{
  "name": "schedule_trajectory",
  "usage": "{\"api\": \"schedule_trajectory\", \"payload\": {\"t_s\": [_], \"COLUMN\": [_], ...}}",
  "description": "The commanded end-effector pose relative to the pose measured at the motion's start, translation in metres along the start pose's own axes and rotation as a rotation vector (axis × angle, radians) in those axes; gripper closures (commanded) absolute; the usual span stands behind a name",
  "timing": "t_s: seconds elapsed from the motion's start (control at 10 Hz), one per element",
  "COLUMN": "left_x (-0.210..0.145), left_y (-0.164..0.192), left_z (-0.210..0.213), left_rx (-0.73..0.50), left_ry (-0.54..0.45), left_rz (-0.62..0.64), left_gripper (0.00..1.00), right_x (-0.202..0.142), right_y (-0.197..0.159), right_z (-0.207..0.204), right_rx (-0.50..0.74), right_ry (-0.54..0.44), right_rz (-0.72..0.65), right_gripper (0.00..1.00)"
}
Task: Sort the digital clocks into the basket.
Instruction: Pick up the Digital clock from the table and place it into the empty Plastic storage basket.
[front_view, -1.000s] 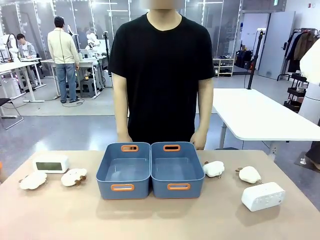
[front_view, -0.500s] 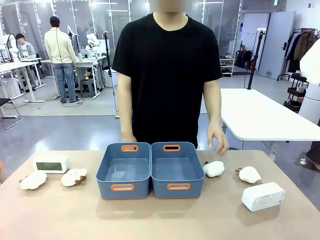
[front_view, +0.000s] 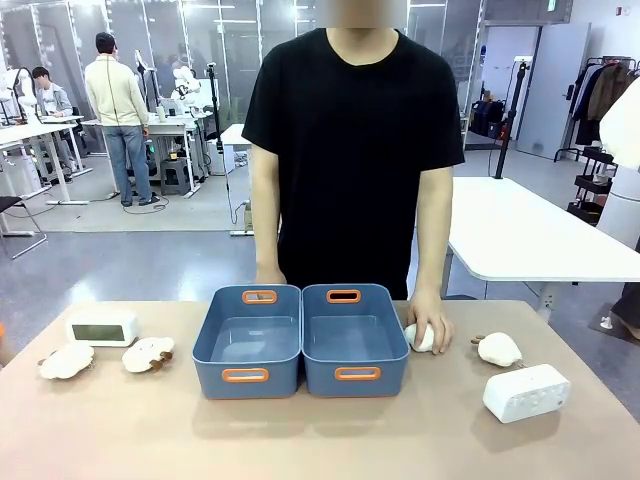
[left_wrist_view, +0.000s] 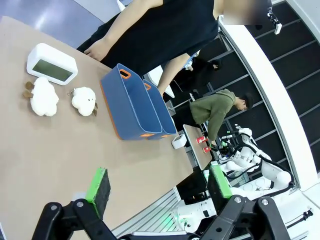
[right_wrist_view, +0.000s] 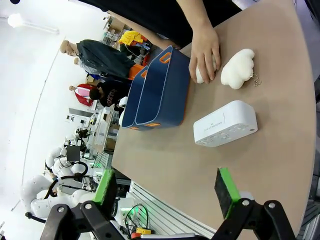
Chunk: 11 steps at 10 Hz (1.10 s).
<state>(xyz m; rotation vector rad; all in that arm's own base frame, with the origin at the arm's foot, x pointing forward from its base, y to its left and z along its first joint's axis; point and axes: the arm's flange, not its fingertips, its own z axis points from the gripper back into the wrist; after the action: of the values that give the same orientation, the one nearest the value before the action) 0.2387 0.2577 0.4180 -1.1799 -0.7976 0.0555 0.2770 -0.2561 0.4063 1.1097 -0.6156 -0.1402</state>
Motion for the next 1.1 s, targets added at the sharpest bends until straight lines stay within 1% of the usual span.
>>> {"api": "schedule_trajectory", "payload": {"t_s": [0.0, 1.0], "left_x": [-0.0011, -0.0011], "left_y": [-0.0006, -0.0006], "left_z": [0.0004, 0.0004], "left_rx": [-0.020, -0.020], "left_ry": [-0.007, -0.007], "left_rz": [-0.009, -0.009], "left_gripper": [0.00, 0.00], "right_x": [-0.0003, -0.0003], "right_y": [0.0004, 0.0004], "right_z": [0.0009, 0.0009], "right_rx": [0.010, 0.010], "right_ry": [0.001, 0.001], "right_rz": [0.005, 0.005], "right_gripper": [0.00, 0.00]}}
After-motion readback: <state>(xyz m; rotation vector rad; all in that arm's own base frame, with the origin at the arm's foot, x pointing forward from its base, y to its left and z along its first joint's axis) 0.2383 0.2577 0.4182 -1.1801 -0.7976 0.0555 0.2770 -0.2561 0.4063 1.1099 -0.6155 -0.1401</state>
